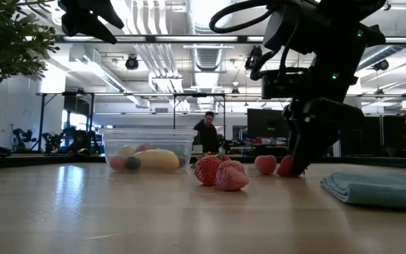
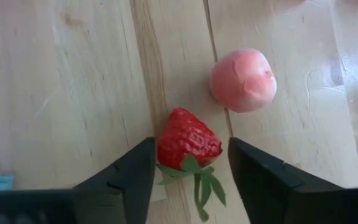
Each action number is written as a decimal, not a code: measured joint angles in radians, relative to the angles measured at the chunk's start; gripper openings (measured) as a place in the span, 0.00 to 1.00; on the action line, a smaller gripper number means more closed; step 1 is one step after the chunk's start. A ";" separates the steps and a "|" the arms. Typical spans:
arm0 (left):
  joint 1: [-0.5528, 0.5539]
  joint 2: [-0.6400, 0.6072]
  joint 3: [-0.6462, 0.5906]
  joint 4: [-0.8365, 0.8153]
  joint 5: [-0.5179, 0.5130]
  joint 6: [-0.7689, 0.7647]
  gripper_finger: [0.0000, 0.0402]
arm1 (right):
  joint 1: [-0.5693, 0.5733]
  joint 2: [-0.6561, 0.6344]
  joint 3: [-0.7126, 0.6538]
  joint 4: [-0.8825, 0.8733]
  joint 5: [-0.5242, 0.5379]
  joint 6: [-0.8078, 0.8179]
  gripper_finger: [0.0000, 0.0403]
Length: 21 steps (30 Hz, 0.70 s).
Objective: Pick and placing Produce into tupperware
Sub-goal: Put the red strawberry into the transparent bin
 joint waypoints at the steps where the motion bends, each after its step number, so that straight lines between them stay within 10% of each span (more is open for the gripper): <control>1: 0.000 0.000 0.000 0.000 0.000 0.000 0.64 | 0.000 0.000 0.000 0.000 0.000 -0.001 0.49; 8: 0.000 0.000 -0.006 0.000 0.004 -0.001 0.64 | 0.000 0.000 -0.003 0.002 0.003 -0.019 0.53; 21: 0.000 0.000 -0.019 0.002 0.006 -0.002 0.64 | 0.000 0.001 0.000 0.009 0.009 -0.040 0.27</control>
